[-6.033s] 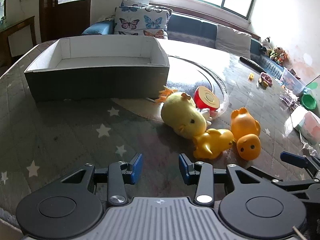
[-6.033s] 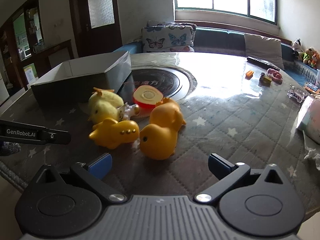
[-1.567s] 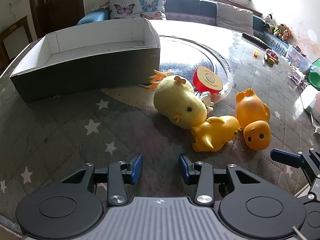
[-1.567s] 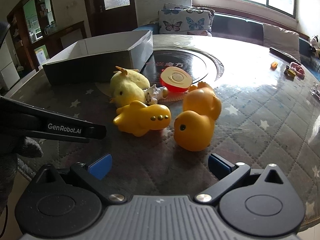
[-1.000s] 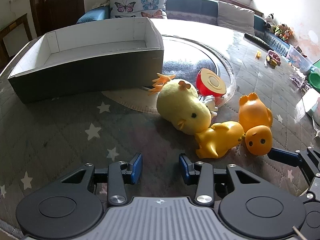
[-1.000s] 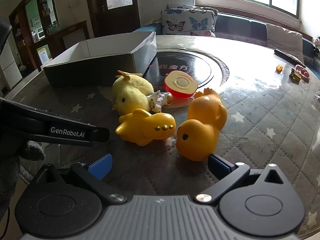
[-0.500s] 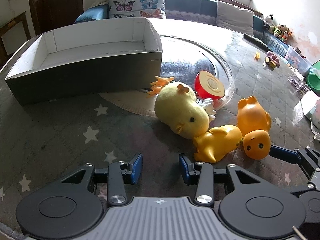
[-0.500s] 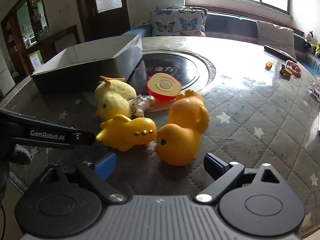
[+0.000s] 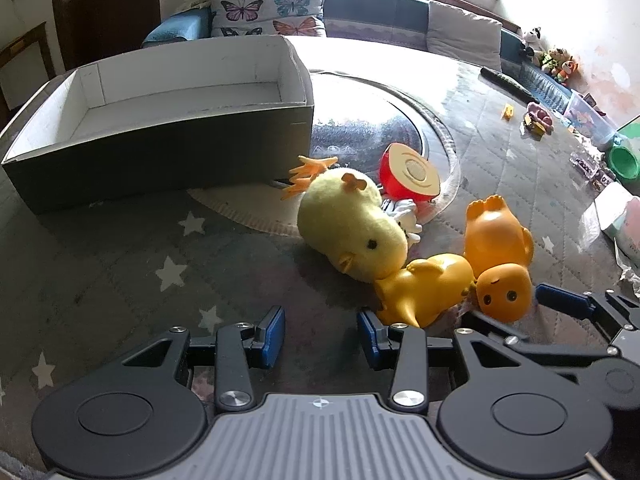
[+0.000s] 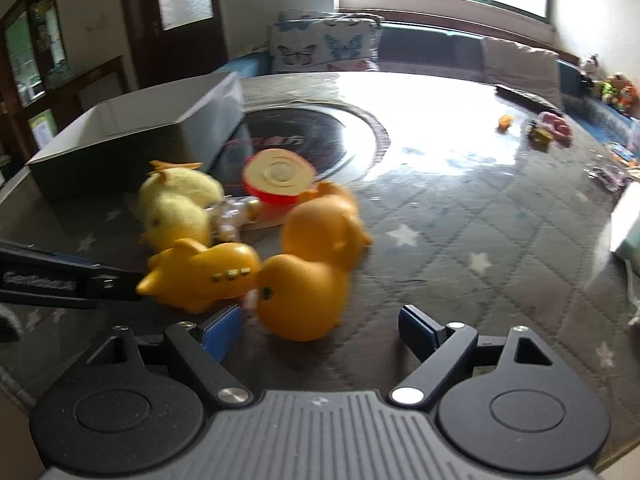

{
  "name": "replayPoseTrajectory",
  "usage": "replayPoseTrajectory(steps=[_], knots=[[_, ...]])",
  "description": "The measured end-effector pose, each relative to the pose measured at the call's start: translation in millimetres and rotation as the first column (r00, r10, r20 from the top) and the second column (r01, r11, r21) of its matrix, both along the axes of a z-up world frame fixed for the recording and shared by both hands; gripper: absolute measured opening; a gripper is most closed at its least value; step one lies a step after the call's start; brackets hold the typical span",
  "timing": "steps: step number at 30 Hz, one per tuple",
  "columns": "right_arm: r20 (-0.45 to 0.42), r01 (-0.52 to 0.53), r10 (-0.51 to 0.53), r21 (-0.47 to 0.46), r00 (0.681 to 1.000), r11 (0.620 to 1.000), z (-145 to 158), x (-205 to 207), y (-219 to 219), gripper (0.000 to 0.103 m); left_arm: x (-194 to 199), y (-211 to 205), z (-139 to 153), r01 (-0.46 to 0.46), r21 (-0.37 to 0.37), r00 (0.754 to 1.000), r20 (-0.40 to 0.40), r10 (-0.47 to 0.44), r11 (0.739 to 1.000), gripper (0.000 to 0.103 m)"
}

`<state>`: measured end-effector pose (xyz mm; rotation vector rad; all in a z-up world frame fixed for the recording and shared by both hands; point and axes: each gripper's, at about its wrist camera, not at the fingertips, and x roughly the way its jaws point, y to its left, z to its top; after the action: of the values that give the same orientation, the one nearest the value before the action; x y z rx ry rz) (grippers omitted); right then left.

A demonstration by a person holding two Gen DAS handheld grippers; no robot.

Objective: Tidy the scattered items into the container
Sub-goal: 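Move the right gripper toward the yellow rubber duck with dotted face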

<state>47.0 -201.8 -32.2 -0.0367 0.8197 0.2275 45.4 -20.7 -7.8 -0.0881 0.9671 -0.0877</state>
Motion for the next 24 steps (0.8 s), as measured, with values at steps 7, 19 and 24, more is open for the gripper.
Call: replayPoseTrajectory(steps=[7, 19, 24], knots=[[0.025, 0.068, -0.067, -0.035, 0.997, 0.997, 2, 2, -12, 0.087, -3, 1, 5, 0.003, -0.018, 1.0, 0.009, -0.003, 1.0, 0.042], [0.095, 0.088, -0.084, -0.048, 0.992, 0.995, 15, -2, -19, 0.086, -6, -8, 14, 0.065, -0.054, 0.997, 0.035, -0.063, 0.996, 0.042], [0.123, 0.01, -0.005, -0.037, 0.992, 0.999, 23, -3, -10, 0.086, -10, -8, 20, 0.076, -0.06, 0.996, 0.051, -0.073, 0.995, 0.042]])
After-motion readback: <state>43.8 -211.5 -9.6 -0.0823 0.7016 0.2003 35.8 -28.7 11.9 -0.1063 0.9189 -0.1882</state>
